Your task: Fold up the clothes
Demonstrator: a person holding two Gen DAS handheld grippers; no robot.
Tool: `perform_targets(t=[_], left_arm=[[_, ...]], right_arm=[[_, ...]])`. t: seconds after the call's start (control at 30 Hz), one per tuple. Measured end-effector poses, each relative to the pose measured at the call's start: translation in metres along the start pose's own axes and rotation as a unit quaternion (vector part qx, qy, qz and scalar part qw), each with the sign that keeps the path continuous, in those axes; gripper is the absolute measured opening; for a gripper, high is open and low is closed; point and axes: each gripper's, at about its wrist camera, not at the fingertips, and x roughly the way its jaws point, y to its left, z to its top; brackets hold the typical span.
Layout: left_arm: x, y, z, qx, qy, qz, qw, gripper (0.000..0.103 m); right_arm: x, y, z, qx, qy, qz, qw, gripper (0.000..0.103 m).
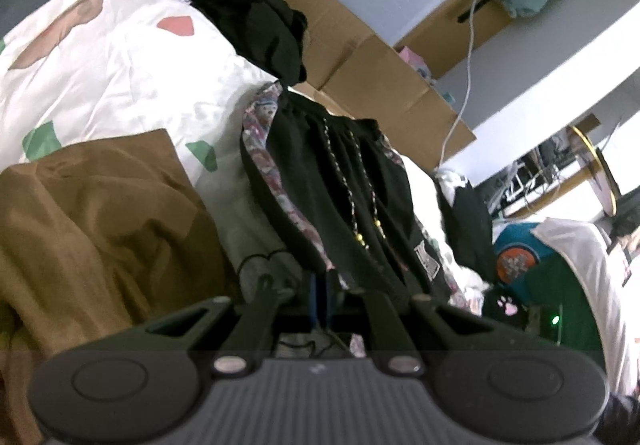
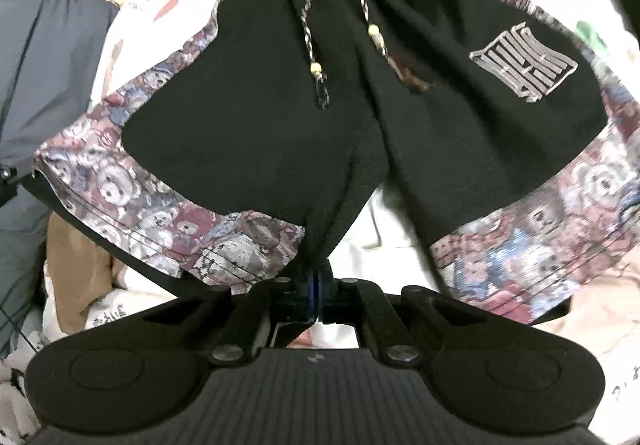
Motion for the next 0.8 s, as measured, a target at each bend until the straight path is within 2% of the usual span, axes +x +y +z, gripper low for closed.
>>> perform_targets(t=[0.2,0.37,0.6,0.73,0.8], left_arm=[[0.001,-0.003,-0.004,0.003,0.012,-0.003,0.9999,0.005],[0.013,0.002,-0.017,0.013,0.054,0.010,0.9984,0.005],[0.024,0.027,-0.037,-0.013,0.085,0.031,0.9958,0.005],[0.022,0.036,-0.034,-0.017,0.084,0.051,0.9950,0.007],[0.016,0.037,-0.028,-0.017,0.074,0.058,0.9954,0.012]], right_arm=[[-0.008,-0.004,0.004,-0.012,0.005,-0.004,1.000,0.001],[0.001,-0.005,-0.002,-0.008,0.021,-0.015,1.000,0.001],[0.010,-0.014,-0.012,0.000,0.041,-0.038,0.998,0.003],[0.008,-0.015,-0.013,0.002,0.044,-0.049,0.998,0.006],[0.006,-0.014,-0.012,0.003,0.041,-0.055,0.998,0.007]])
